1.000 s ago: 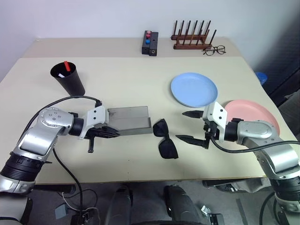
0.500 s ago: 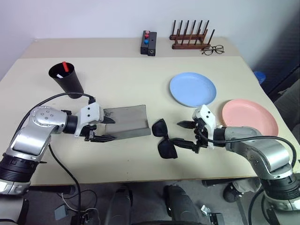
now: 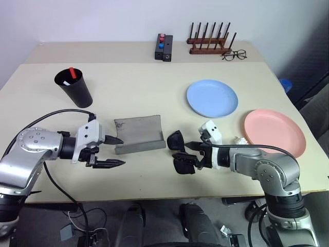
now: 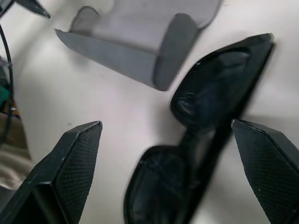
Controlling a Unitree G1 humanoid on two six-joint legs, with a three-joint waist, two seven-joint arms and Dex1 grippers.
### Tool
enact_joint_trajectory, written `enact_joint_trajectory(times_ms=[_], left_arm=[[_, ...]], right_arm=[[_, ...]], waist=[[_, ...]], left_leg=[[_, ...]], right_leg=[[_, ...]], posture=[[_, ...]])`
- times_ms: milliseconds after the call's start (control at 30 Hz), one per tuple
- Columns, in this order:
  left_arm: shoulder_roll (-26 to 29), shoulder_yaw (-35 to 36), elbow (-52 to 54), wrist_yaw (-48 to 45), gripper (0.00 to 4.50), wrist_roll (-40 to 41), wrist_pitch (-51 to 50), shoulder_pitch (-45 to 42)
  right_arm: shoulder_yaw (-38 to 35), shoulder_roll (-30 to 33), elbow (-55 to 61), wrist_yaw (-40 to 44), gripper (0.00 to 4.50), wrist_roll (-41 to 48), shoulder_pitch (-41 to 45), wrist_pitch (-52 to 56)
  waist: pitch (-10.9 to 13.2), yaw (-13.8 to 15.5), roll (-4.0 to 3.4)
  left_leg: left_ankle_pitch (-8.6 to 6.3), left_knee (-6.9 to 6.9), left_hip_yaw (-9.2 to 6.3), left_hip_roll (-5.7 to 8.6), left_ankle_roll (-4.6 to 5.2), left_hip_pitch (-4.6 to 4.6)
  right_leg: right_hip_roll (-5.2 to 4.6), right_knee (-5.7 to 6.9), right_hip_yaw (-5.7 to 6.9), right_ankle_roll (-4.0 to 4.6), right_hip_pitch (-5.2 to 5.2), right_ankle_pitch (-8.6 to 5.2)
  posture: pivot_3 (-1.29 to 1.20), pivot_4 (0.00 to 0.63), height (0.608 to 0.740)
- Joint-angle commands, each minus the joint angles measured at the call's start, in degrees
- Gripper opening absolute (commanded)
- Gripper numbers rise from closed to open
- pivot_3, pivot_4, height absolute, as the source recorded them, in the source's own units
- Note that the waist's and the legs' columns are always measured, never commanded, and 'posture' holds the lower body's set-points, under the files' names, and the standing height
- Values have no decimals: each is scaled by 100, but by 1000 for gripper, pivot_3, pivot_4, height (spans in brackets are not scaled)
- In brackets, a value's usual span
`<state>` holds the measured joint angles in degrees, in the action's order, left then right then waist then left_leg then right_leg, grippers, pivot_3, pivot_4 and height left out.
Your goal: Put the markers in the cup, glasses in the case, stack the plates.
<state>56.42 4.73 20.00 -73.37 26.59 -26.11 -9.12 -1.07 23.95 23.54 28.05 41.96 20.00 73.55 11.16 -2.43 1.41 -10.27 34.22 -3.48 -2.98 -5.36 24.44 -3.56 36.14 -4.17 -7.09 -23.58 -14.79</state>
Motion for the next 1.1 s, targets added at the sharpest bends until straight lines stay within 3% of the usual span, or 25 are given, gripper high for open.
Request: enact_joint_trajectory(times_ms=[33,133,233,367,433,500,833,1100], left_arm=[[53,250,545,89,3378,265,-93,208],[-7,274,718,216,3378,333,-133,335],[-35,262,778,350,3418,331,-129,392],[-104,259,831,500,3418,347,-69,434],[-105,252,858,521,3418,357,-52,464],[-114,244,859,539,3418,337,-2,524],[-83,294,913,768,3418,377,-99,477],[-66,986,414,1326,3418,279,-210,433]], right_arm=[[-241,-19,-26,-68,4500,156,148,124],[-208,23,-85,-46,4500,154,171,145],[-168,23,-132,-60,3731,140,166,176],[-135,-21,-184,-113,1817,107,153,195],[-136,-31,-206,-142,613,99,147,208],[-131,-27,-230,-176,34,78,136,211],[-236,159,-96,-139,34,186,151,152],[-295,825,120,213,34,212,707,-155]], waist=[[0,-2,0],[0,-4,-1],[0,-6,-1],[0,-7,-1],[0,-8,-1],[-3,-9,-4],[-4,2,-3],[-3,-22,-4]], left_leg=[[0,0,0,0,0,0],[0,-2,0,-1,0,-1],[0,-2,0,-1,0,-1],[0,-2,0,-1,0,-1],[0,-2,0,-1,0,0],[0,-2,0,-1,0,-1],[-1,-1,0,0,0,-1],[-1,-1,1,0,0,0]], right_leg=[[1,0,0,0,-1,0],[2,0,1,0,-1,0],[2,0,0,0,-2,0],[2,0,0,1,-2,0],[2,0,0,1,-3,0],[2,-1,0,1,-3,0],[0,-5,0,2,-1,-1],[0,-4,0,2,-5,-1]], posture=[[0,150,738],[0,150,738],[0,150,738],[0,150,738],[0,150,738],[0,150,738],[0,150,738],[0,150,738]])
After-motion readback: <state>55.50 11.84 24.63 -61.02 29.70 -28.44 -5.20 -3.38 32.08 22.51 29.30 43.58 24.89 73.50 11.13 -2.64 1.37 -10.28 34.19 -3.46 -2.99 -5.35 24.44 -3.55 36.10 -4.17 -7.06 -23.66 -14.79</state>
